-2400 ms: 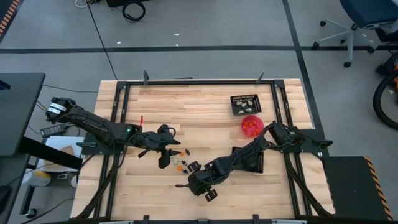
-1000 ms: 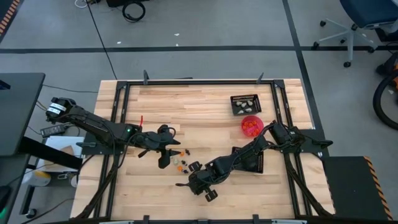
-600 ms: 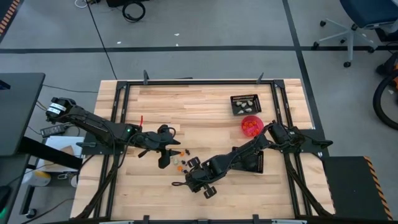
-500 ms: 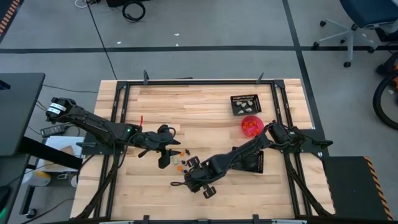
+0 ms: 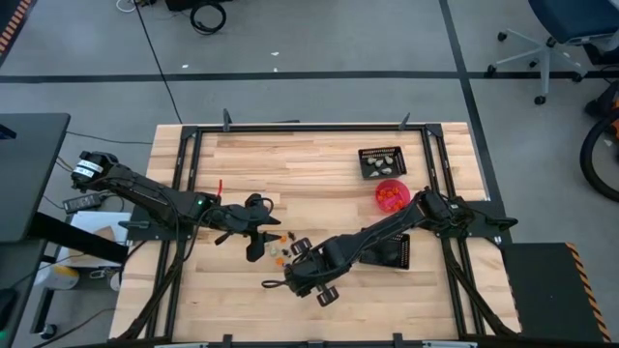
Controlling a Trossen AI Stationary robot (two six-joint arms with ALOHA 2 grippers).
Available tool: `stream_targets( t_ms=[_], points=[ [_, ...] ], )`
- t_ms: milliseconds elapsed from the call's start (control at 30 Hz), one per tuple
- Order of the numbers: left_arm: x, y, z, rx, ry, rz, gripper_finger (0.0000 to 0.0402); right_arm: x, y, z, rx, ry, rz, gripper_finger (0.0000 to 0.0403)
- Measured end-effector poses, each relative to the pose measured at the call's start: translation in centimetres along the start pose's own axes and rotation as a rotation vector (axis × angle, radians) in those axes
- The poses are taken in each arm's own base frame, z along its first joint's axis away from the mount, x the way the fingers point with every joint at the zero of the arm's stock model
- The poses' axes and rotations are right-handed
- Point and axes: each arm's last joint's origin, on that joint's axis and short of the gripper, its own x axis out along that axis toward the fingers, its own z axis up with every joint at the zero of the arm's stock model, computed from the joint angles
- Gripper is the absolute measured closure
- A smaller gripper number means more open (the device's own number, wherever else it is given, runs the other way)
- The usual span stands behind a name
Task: Sort Halloween decoration
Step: Put the black skeleton toy into the bottom black bin
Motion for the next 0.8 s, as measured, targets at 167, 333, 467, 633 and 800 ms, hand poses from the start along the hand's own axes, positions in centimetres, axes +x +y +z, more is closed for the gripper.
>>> stream_targets(
  t_ms=[167,333,467,633,800],
  points=[
    [0.0,0.0,0.0,0.0,0.0,0.0,0.0209,-1.2,-0.2,0.0,0.001,0.045,-0.033,0.0373],
    [0.0,0.0,0.0,0.0,0.0,0.0,0.0209,-2.2,-0.3,0.1,0.006,0.073,-0.029,0.0373],
    [0.0,0.0,0.0,0.0,-0.001,0.0,0.0209,-3.3,-0.2,-0.2,0.023,0.124,-0.024,0.0373],
    [0.0,0.0,0.0,0.0,-0.001,0.0,0.0209,-4.7,-0.3,-0.4,0.052,0.172,-0.02,0.0373],
    [0.0,0.0,0.0,0.0,-0.001,0.0,0.0209,-6.0,-0.3,-0.2,0.059,0.184,-0.019,0.0373]
  ],
)
